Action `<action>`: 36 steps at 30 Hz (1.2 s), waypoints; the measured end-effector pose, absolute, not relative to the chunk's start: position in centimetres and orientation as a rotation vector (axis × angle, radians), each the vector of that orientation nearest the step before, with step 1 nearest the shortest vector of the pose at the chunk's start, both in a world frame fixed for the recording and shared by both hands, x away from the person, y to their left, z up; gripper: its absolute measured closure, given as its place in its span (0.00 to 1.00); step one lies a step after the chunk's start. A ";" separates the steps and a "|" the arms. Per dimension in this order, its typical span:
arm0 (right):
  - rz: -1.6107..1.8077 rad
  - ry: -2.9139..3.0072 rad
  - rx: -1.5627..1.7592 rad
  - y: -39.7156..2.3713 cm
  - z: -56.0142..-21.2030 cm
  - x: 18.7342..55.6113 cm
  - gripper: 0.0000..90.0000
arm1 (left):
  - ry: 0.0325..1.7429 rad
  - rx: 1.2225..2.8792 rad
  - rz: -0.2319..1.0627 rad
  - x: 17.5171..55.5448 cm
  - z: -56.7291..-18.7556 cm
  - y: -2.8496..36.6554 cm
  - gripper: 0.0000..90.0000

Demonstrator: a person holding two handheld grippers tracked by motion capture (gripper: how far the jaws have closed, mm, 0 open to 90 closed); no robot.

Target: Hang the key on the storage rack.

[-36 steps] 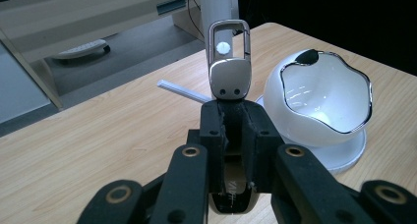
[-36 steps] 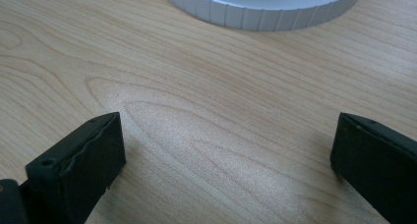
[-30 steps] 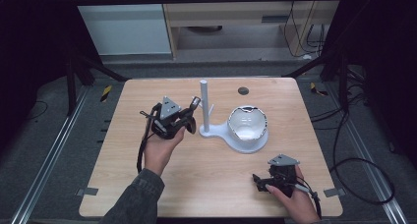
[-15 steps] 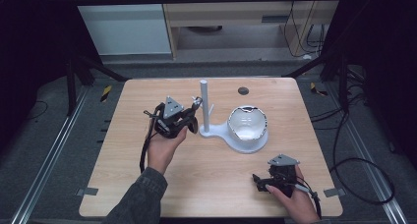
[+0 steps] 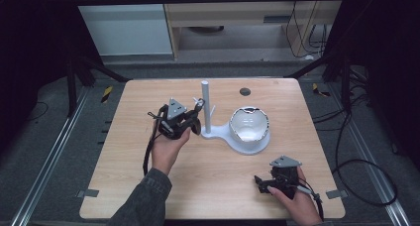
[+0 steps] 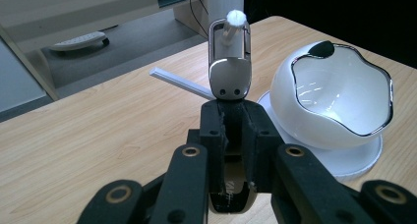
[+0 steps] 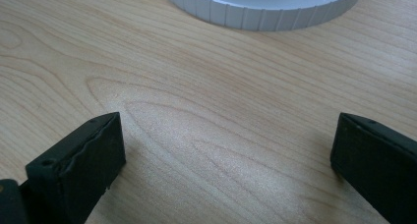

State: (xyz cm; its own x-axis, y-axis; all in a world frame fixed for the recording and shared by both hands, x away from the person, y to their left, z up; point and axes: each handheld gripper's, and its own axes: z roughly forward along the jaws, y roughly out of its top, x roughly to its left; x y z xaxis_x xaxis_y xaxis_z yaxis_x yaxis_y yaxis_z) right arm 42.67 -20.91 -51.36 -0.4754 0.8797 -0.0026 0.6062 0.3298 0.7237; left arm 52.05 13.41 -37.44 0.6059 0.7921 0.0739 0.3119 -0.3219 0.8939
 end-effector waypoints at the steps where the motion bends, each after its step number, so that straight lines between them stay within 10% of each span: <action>1: 0.942 2.205 1.313 -20.9 -51.4 42.7 0.00 | 0.884 1.890 0.641 52.1 -37.5 13.3 0.89; 36: 0.941 2.204 1.313 -20.9 -51.4 42.7 0.00 | 0.901 1.848 0.621 53.3 -39.4 12.1 0.89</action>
